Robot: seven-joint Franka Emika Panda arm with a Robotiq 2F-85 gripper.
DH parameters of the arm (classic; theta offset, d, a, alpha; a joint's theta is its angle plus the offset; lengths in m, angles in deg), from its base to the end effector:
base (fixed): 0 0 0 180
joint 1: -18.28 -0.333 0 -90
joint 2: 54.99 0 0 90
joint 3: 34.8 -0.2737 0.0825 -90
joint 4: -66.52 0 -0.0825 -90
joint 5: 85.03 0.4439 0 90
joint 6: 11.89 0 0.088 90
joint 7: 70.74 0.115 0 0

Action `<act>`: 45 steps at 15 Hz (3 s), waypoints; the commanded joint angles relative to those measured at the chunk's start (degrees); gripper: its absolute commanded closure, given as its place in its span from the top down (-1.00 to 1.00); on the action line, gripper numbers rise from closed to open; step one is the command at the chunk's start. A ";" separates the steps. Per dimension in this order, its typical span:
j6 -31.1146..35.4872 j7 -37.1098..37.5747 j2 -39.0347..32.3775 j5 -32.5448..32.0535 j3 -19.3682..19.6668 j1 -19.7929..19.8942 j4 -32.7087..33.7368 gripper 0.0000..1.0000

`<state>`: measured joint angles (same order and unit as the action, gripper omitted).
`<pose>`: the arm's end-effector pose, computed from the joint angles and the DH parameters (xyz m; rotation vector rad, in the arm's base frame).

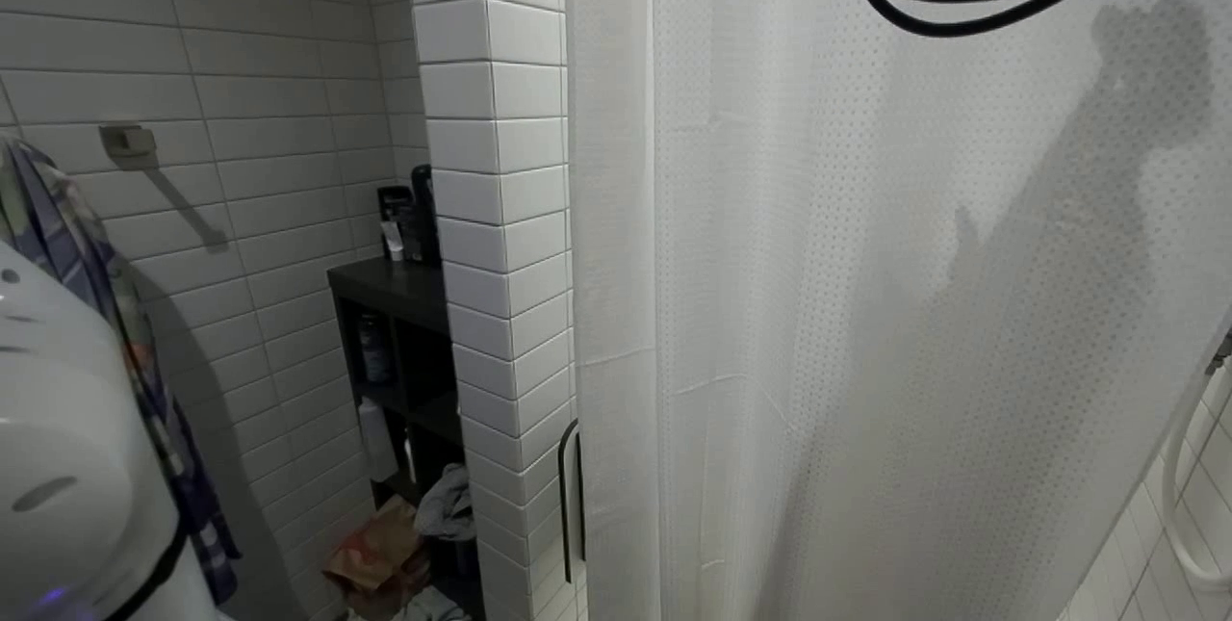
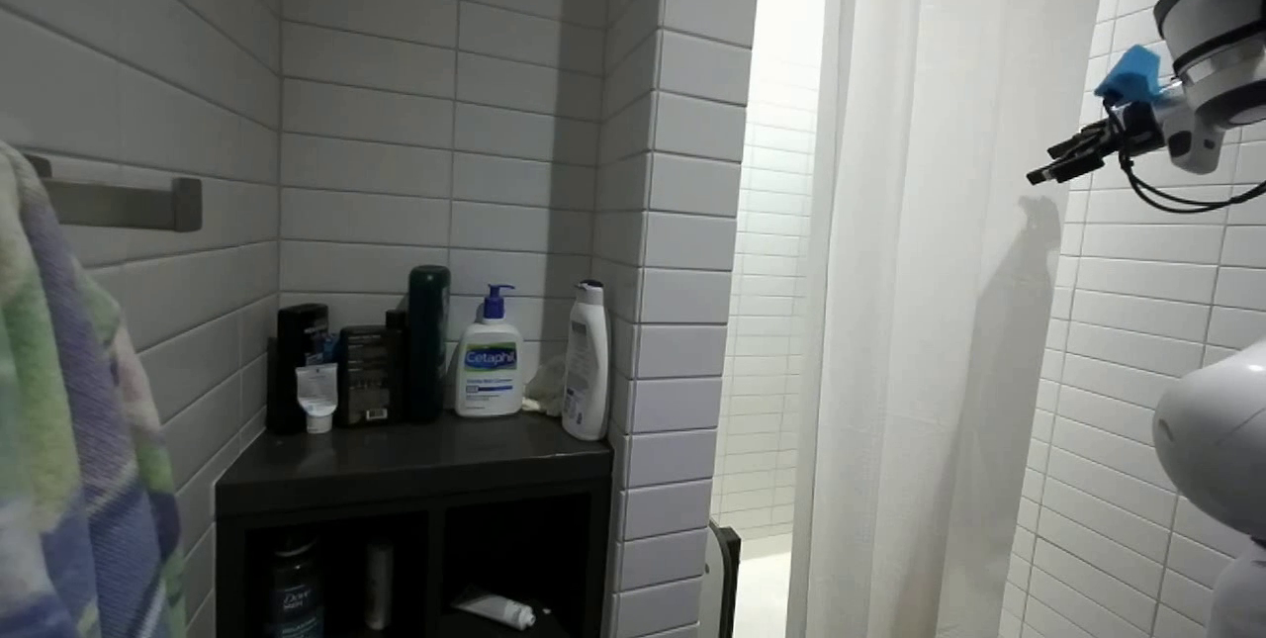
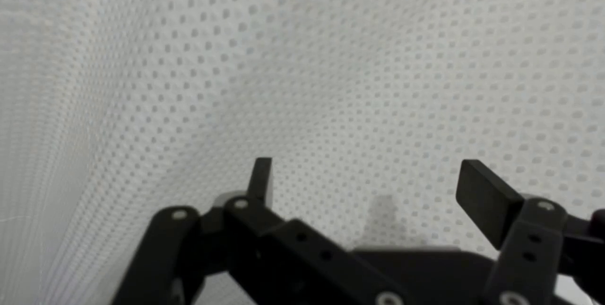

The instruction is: Draw the shower curtain to the left.

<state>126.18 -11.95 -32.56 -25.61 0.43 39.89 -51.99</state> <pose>0.2978 -0.5040 0.5892 -0.4650 1.8859 -0.5663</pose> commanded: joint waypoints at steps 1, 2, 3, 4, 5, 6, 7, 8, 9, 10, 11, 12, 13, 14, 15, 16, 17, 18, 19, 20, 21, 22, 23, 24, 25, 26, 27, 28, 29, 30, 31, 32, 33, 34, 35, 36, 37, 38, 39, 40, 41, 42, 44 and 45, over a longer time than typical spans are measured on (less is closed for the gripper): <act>-3.49 1.38 -6.44 5.90 0.58 0.31 4.79 1.00; -4.18 1.79 -7.74 7.34 0.68 0.55 5.50 1.00; -4.82 2.40 -8.99 8.62 0.83 0.89 6.25 1.00; -5.38 2.80 -10.06 9.72 0.97 1.22 6.80 1.00; -5.76 3.55 -10.99 10.43 1.00 1.75 7.30 1.00; -5.90 4.29 -11.77 11.04 1.00 2.24 7.73 1.00; -5.64 5.13 -12.34 11.39 0.93 2.76 8.06 1.00; -5.43 6.03 -12.88 11.62 0.86 3.19 8.40 1.00; -4.87 7.07 -13.15 11.76 0.66 3.58 8.59 1.00; -4.58 8.01 -13.42 12.06 0.57 3.86 8.83 1.00; -4.27 8.99 -13.73 12.45 0.47 4.04 9.15 1.00; -4.30 10.33 -14.43 12.65 0.46 4.16 10.16 1.00; -4.59 11.38 -14.69 12.87 0.53 4.35 10.58 1.00; -4.38 12.55 -15.13 13.18 0.42 4.38 11.17 1.00; -4.43 13.53 -15.54 13.57 0.42 4.39 11.77 1.00; -4.45 14.58 -15.94 13.86 0.42 4.35 12.34 1.00; -4.44 15.53 -16.34 14.22 0.40 4.32 12.96 1.00; -4.45 16.32 -16.66 14.73 0.40 4.30 13.45 1.00; -4.32 17.06 -16.98 15.17 0.37 4.31 13.89 1.00; -4.39 17.70 -17.29 15.62 0.35 4.33 14.30 1.00; -4.33 18.26 -17.60 15.97 0.31 4.36 14.66 1.00; -4.45 18.93 -17.83 16.22 0.31 4.40 14.96 1.00; -4.45 19.50 -18.09 16.51 0.30 4.42 15.26 1.00; -4.54 20.06 -18.28 16.78 0.30 4.45 15.49 1.00; -4.56 20.69 -18.48 17.03 0.30 4.47 15.70 1.00; -4.53 21.41 -18.65 17.29 0.30 4.50 15.92 1.00; -4.47 22.31 -18.78 17.45 0.29 4.53 16.10 1.00; -4.46 23.10 -18.90 17.67 0.28 4.56 16.23 1.00; -4.29 24.16 -19.11 17.62 0.26 4.61 16.44 1.00; -4.16 25.08 -19.21 17.55 0.26 4.65 16.53 1.00; -3.86 26.21 -19.37 17.33 0.22 4.69 16.66 1.00; -3.35 27.43 -19.54 17.20 0.16 4.70 16.79 1.00; -2.97 28.59 -19.69 17.17 0.13 4.70 16.93 1.00; -2.44 29.90 -19.90 16.89 0.07 4.71 17.12 1.00; -1.85 31.12 -20.13 16.60 0.03 4.72 17.30 1.00; -0.73 32.59 -20.39 16.31 -0.09 4.71 17.45 1.00; 2.24 34.42 -21.03 15.29 -0.40 4.68 17.77 1.00; 3.90 35.53 -21.57 15.09 -0.49 4.67 18.11 1.00; 5.43 36.53 -21.90 14.96 -0.65 4.62 18.32 1.00; 6.67 37.34 -22.16 14.78 -0.81 4.59 18.39 1.00; 7.99 38.06 -22.43 14.66 -0.99 4.57 18.49 1.00; 9.17 38.68 -22.79 14.53 -1.13 4.58 18.71 1.00; 11.75 39.68 -23.48 14.14 -1.46 4.58 19.05 1.00; 12.69 40.36 -23.79 13.64 -1.59 4.61 19.18 1.00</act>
<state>135.63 24.83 -54.58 -10.36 -0.05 43.70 -34.76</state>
